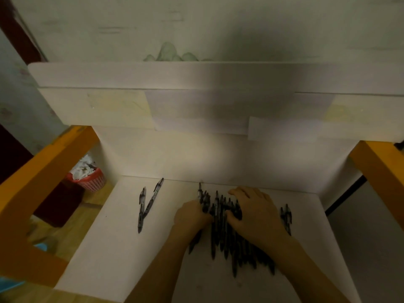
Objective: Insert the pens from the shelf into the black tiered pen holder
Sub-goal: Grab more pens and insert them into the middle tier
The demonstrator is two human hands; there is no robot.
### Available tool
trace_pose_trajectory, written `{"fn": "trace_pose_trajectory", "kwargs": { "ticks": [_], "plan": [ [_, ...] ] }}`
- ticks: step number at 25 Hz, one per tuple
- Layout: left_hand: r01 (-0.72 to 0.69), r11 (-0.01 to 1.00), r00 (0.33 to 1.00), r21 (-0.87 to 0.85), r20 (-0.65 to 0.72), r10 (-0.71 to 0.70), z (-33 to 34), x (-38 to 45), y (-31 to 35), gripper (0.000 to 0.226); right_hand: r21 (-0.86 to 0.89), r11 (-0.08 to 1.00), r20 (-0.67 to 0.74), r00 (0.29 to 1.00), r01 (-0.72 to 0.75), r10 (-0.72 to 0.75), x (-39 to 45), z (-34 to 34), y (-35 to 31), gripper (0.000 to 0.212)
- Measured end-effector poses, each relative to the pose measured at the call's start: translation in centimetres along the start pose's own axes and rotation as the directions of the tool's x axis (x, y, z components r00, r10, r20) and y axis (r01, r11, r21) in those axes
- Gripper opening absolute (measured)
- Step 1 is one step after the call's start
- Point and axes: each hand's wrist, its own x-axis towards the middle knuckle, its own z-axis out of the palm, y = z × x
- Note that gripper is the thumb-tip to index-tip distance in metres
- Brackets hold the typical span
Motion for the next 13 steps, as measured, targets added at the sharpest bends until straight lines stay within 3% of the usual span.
{"fn": "trace_pose_trajectory", "kwargs": {
  "ticks": [7,11,13],
  "plan": [
    [0.045,0.999,0.999,0.024,0.023,-0.045,-2.1,-0.9,-0.9,0.031,-0.023,1.0,-0.037,0.999,-0.006,0.005,0.2,-1.4,-0.2,0.05],
    [0.028,0.985,0.999,-0.168,0.031,-0.024,-3.8,-1.8,-1.0,0.009,-0.011,1.0,-0.094,0.996,-0.009,0.008,0.0,-2.0,-1.1,0.045],
    [0.0,0.965,0.999,-0.261,0.033,0.008,-4.8,-2.4,-0.9,0.01,-0.021,1.0,-0.092,0.996,-0.008,0.006,0.2,-2.6,-1.6,0.046]
  ]
}}
